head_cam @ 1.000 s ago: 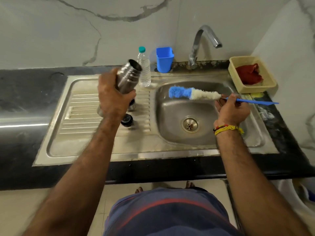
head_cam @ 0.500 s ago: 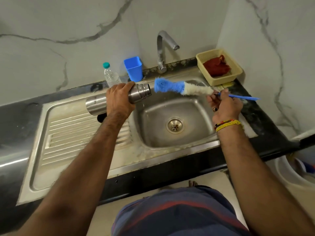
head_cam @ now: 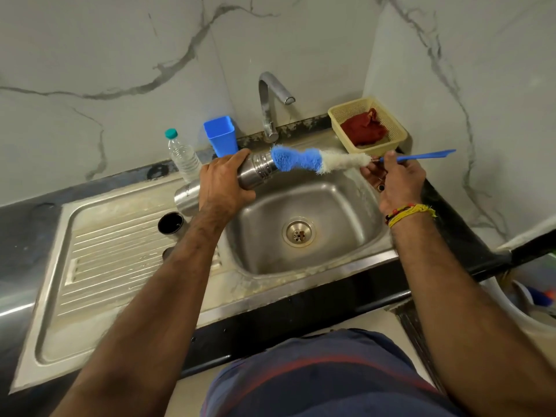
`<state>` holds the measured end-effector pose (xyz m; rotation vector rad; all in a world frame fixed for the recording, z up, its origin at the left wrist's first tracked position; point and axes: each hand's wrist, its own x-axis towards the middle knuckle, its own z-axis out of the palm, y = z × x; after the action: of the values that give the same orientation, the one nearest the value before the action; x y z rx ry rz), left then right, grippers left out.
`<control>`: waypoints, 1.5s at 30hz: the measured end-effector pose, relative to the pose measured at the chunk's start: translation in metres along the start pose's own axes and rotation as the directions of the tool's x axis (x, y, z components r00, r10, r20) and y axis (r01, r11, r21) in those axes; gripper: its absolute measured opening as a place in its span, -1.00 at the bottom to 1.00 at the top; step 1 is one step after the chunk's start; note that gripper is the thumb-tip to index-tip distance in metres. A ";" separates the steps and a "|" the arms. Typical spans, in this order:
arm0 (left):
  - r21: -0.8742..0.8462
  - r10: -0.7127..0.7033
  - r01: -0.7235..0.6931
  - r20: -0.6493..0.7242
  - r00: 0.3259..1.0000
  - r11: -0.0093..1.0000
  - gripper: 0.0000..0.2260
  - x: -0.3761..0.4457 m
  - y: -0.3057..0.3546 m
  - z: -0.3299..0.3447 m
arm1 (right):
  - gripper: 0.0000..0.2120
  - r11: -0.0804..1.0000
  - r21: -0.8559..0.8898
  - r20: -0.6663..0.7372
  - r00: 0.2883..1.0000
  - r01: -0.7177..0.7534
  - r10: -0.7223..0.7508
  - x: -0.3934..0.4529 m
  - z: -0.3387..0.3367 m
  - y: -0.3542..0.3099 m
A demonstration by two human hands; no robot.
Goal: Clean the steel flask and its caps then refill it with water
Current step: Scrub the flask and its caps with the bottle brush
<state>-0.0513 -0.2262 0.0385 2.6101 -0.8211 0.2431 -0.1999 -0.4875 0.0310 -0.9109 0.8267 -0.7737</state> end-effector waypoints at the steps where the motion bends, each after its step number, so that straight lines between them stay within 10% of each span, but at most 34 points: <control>1: -0.001 0.010 -0.010 -0.004 1.000 1.000 -0.30 0.004 0.001 -0.001 | -0.86 0.999 -0.017 0.022 0.999 0.027 -0.026 0.001 0.001 -0.003; 7: 0.073 0.189 -0.199 0.123 0.974 0.977 -0.39 0.009 0.008 0.009 | -0.92 0.961 -0.191 0.220 0.962 0.202 -0.159 0.006 0.019 -0.036; 26: -0.495 -0.102 0.150 0.124 0.987 0.856 -0.34 -0.017 0.047 0.046 | -0.83 0.783 -0.441 0.502 0.844 0.439 -0.189 -0.059 0.085 0.030; 45: -0.640 -0.217 0.280 0.177 0.960 0.716 -0.38 -0.037 0.041 0.048 | -0.68 0.583 -0.236 0.656 0.571 0.777 -0.494 -0.076 0.109 0.011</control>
<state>-0.1029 -0.2582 -0.0027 2.0147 -0.4473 -0.2191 -0.1385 -0.3804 0.0816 -1.9028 0.1275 -0.8934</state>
